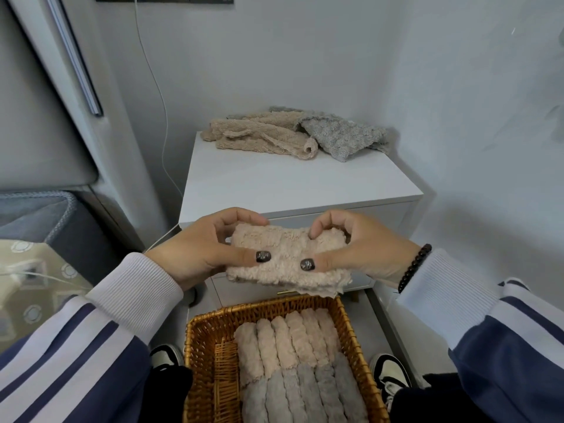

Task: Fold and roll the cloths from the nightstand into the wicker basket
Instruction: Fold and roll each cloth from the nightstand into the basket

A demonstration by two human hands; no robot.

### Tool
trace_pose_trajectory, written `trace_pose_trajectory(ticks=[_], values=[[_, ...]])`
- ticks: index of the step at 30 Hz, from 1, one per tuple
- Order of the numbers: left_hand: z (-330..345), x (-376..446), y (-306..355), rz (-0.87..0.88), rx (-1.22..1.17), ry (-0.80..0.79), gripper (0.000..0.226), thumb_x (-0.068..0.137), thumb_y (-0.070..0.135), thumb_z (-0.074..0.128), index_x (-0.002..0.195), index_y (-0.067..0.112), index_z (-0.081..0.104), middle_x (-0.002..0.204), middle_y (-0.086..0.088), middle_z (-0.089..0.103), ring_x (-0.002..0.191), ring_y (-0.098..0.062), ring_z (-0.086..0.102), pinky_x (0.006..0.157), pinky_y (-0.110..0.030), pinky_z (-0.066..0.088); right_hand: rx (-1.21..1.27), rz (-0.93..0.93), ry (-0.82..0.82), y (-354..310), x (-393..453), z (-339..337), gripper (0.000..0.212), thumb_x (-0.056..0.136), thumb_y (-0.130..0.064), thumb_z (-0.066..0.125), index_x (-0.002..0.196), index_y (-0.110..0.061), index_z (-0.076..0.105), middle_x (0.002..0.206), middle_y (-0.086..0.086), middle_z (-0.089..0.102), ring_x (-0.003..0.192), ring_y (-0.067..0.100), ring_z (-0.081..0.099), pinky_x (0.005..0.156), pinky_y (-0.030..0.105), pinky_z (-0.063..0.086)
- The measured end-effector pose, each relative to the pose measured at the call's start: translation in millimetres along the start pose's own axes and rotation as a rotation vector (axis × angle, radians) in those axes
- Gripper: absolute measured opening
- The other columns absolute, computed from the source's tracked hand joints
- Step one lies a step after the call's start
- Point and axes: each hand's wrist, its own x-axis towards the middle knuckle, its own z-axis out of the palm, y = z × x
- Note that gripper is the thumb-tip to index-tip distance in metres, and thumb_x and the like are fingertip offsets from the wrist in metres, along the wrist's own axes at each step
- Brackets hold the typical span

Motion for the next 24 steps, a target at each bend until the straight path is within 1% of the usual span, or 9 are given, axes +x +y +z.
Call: trace_pose_trajectory(ticks=[3, 5, 7, 10, 14, 18, 21, 22, 24], values=[[-12.6, 1.7, -5.3, -0.053, 0.181, -0.031, 0.096, 0.025, 0.035, 0.098, 0.115, 0.028, 0.065, 0.106, -0.004, 0.073, 0.099, -0.025, 0.069, 0.082, -0.039, 0.058, -0.259, 0.050, -0.091, 1.6, 0.4, 5.1, 0.072, 0.061, -0.026, 0.089, 0.121, -0.036, 0.050, 0.120, -0.010, 0.055, 0.109, 0.008, 0.054, 0.097, 0.030, 0.046], [-12.9, 1.4, -9.4, -0.083, 0.333, -0.068, 0.095, 0.027, 0.039, 0.096, 0.115, 0.030, 0.064, 0.102, 0.000, 0.074, 0.098, -0.020, 0.070, 0.084, -0.035, 0.058, -0.435, 0.067, -0.153, 3.8, 0.6, 12.8, 0.085, 0.064, -0.030, 0.087, 0.136, -0.036, 0.042, 0.128, -0.014, 0.049, 0.118, 0.006, 0.046, 0.102, 0.028, 0.040], [-8.4, 0.0, -13.3, -0.095, 0.482, -0.105, 0.075, 0.034, 0.033, 0.096, 0.104, 0.029, 0.070, 0.099, 0.004, 0.074, 0.096, -0.015, 0.069, 0.082, -0.031, 0.057, -0.584, 0.046, -0.203, 6.9, 2.2, 22.0, 0.075, 0.067, -0.032, 0.085, 0.133, -0.030, 0.050, 0.124, -0.015, 0.052, 0.115, 0.007, 0.050, 0.098, 0.027, 0.042], [-3.1, -1.6, -18.6, -0.109, 0.694, -0.119, 0.044, 0.052, 0.017, 0.094, 0.087, 0.028, 0.070, 0.085, 0.011, 0.073, 0.086, -0.009, 0.069, 0.076, -0.025, 0.056, -0.724, 0.064, -0.271, 10.1, 4.7, 36.3, 0.051, 0.071, -0.033, 0.082, 0.116, -0.022, 0.062, 0.107, -0.009, 0.060, 0.099, 0.013, 0.058, 0.086, 0.030, 0.051], [-6.5, -0.7, -21.7, -0.148, 0.944, -0.046, 0.040, 0.056, 0.024, 0.092, 0.086, 0.029, 0.065, 0.087, 0.011, 0.070, 0.086, -0.011, 0.066, 0.080, -0.029, 0.055, -0.788, 0.109, -0.299, 21.5, 10.8, 57.2, 0.035, 0.079, -0.036, 0.073, 0.106, -0.021, 0.056, 0.101, -0.002, 0.058, 0.091, 0.018, 0.057, 0.073, 0.030, 0.048], [-19.9, -0.1, -35.5, -0.192, 1.148, 0.131, 0.041, 0.065, 0.034, 0.086, 0.096, 0.028, 0.060, 0.092, 0.011, 0.065, 0.084, -0.006, 0.061, 0.077, -0.023, 0.051, -0.738, 0.149, -0.297, 37.1, 21.2, 76.7, 0.028, 0.084, -0.030, 0.064, 0.105, -0.019, 0.050, 0.105, 0.003, 0.057, 0.091, 0.024, 0.061, 0.072, 0.037, 0.057], [-34.8, -0.5, -50.7, -0.250, 1.166, 0.300, 0.024, 0.078, 0.029, 0.074, 0.098, 0.023, 0.061, 0.091, 0.007, 0.068, 0.082, -0.008, 0.064, 0.081, -0.027, 0.054, -0.755, 0.172, -0.247, 49.4, 30.5, 89.0, 0.031, 0.086, -0.028, 0.062, 0.113, -0.018, 0.049, 0.112, 0.005, 0.057, 0.100, 0.026, 0.058, 0.075, 0.035, 0.053], [-37.9, -0.1, -55.0, -0.287, 1.112, 0.342, 0.016, 0.082, 0.024, 0.069, 0.096, 0.020, 0.062, 0.088, 0.004, 0.070, 0.080, -0.010, 0.066, 0.079, -0.029, 0.056, -0.756, 0.181, -0.228, 54.0, 33.6, 92.3, 0.034, 0.086, -0.027, 0.061, 0.116, -0.017, 0.049, 0.115, 0.006, 0.056, 0.104, 0.027, 0.057, 0.077, 0.033, 0.050], [-38.0, -0.6, -62.4, -0.391, 0.851, 0.357, 0.006, 0.088, 0.016, 0.062, 0.091, 0.012, 0.065, 0.080, -0.004, 0.074, 0.070, -0.014, 0.072, 0.071, -0.029, 0.060, -0.723, 0.204, -0.191, 64.9, 39.2, 101.1, 0.032, 0.086, -0.025, 0.060, 0.115, -0.016, 0.049, 0.117, 0.007, 0.056, 0.107, 0.026, 0.054, 0.077, 0.029, 0.043]])
